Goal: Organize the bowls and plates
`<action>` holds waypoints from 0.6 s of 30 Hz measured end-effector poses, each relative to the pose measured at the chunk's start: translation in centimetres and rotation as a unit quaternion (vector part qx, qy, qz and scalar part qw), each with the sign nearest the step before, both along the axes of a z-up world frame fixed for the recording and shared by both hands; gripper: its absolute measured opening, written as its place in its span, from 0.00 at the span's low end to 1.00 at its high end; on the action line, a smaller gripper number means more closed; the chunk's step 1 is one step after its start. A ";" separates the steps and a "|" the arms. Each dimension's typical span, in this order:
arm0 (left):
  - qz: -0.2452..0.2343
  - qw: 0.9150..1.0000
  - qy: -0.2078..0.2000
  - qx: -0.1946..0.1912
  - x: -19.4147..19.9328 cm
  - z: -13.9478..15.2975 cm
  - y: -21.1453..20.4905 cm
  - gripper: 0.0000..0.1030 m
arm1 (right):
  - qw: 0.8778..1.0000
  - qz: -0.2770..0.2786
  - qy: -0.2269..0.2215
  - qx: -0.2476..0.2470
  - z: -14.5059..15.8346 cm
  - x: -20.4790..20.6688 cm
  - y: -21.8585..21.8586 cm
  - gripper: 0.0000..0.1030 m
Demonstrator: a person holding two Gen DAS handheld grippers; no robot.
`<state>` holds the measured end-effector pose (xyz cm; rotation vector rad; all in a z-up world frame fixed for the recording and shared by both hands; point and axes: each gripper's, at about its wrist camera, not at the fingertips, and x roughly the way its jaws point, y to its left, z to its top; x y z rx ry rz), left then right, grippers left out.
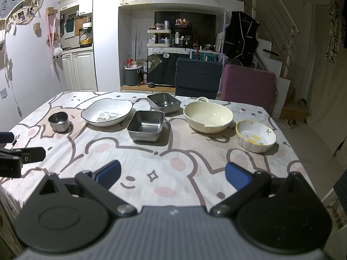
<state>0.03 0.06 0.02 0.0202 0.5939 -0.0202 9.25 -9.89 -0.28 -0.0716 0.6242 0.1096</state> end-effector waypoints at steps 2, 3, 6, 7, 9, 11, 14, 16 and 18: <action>0.000 1.000 0.000 0.000 0.0 0.0 0.0 1.00 | 1.000 0.000 0.000 0.000 0.0 0.0 0.0 1.00; 0.000 1.000 0.000 0.000 0.0 0.0 0.0 1.00 | 1.000 0.000 0.000 0.000 0.0 0.0 0.0 1.00; 0.000 1.000 0.000 0.000 0.0 0.0 0.0 1.00 | 1.000 0.000 0.000 0.000 0.0 0.0 0.0 1.00; 0.000 1.000 0.000 0.000 0.0 0.0 0.0 1.00 | 1.000 0.000 0.000 0.000 0.0 0.0 0.0 1.00; 0.000 1.000 0.000 0.000 0.0 0.0 0.0 1.00 | 1.000 0.000 0.000 0.000 0.0 0.0 0.0 1.00; 0.001 1.000 0.001 0.000 -0.1 -0.3 -0.7 1.00 | 1.000 -0.001 0.000 0.000 0.0 0.0 0.0 1.00; 0.000 1.000 0.001 0.000 -0.1 -0.3 -0.8 1.00 | 1.000 -0.001 0.001 -0.002 0.0 -0.2 0.2 1.00; 0.000 1.000 0.001 0.000 -0.1 -0.4 -0.9 1.00 | 1.000 -0.002 0.002 -0.003 -0.3 -0.1 0.3 1.00; 0.002 1.000 0.001 0.002 -0.1 -0.3 -0.8 1.00 | 1.000 -0.001 0.003 -0.005 -0.4 -0.1 0.3 1.00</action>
